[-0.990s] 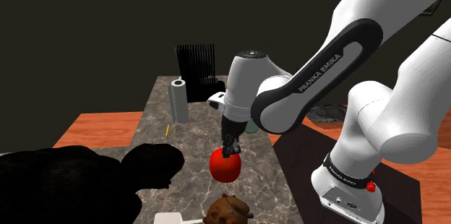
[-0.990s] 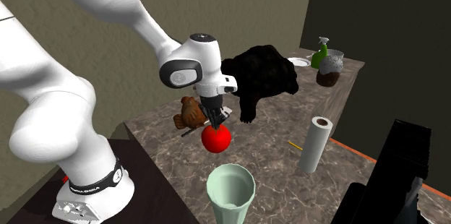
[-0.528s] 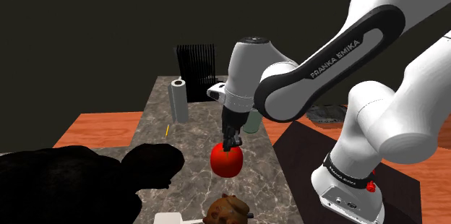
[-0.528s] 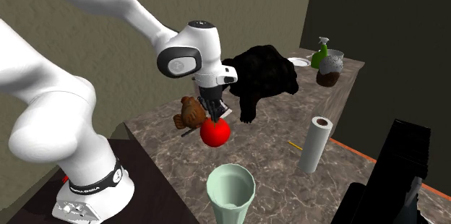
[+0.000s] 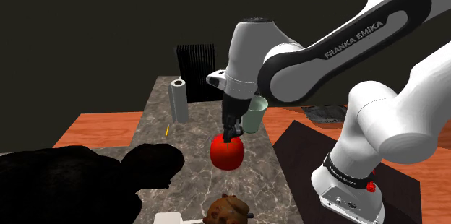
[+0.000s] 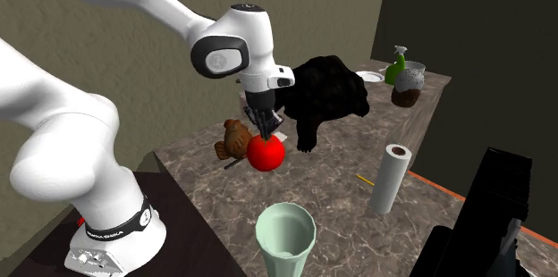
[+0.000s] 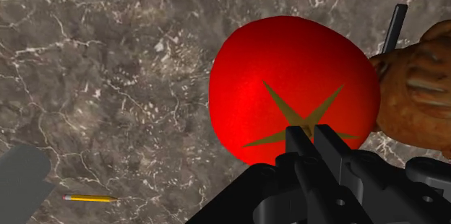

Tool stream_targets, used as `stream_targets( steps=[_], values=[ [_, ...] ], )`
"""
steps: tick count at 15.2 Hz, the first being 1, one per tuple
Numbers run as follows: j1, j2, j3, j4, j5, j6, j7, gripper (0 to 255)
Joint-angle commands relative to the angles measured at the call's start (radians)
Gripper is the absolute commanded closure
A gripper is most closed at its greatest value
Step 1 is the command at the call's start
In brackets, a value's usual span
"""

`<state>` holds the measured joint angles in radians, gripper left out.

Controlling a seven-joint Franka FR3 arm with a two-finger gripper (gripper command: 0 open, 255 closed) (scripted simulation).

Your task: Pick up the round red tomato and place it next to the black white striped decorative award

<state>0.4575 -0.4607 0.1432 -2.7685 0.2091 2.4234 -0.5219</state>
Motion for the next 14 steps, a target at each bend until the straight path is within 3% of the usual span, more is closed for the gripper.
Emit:
stream_targets(
  steps=[1, 14],
  values=[
    [-0.003, -0.026, -0.003, 0.014, -0.005, -0.04, 0.003, 255],
    [-0.012, -0.127, -0.015, 0.127, -0.029, -0.253, 0.023, 255]
  ],
)
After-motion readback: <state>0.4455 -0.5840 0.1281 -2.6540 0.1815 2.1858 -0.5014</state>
